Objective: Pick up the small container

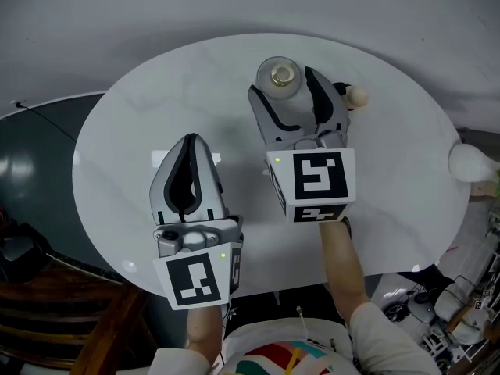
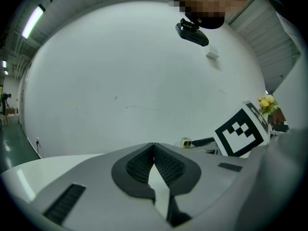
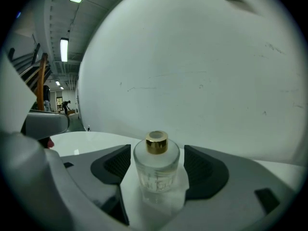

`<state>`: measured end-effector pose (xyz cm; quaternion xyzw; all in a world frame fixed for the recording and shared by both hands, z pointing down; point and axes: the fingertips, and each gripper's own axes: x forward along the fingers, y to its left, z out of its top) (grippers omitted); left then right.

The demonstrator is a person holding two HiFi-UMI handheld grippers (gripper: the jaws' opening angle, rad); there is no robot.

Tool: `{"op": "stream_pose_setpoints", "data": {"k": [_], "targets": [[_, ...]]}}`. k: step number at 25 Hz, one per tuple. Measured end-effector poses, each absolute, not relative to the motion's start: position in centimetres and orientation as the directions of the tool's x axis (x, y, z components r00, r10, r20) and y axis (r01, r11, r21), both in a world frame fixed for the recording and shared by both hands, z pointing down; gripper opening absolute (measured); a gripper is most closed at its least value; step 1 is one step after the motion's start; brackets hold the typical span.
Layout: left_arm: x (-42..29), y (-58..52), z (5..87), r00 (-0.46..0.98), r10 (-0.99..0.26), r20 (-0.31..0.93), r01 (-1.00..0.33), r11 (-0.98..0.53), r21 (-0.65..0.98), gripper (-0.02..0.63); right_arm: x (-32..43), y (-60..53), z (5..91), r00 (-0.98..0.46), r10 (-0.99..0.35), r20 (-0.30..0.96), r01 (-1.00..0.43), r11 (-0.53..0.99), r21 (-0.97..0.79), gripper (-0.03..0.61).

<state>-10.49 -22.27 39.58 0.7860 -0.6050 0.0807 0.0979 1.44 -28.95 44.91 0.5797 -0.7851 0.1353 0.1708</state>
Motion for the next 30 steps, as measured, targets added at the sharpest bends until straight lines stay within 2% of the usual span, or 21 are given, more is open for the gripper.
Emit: {"op": "stream_pose_setpoints", "data": {"k": [13,30], "targets": [[-10.5,-23.2,42.3,0.252,-0.924,0.288,-0.968,-0.240,0.078,0.018,1.3,-30.2,48.6,-0.266,-0.836,0.479,-0.960,0.274,-0.055,0.336],[-10.4,-22.9,44.1,0.260,-0.913,0.313,-0.966,-0.242,0.095,0.018,1.7,-30.1,49.0,-0.239,-0.837,0.493,-0.967,0.252,-0.041,0.334]]}}
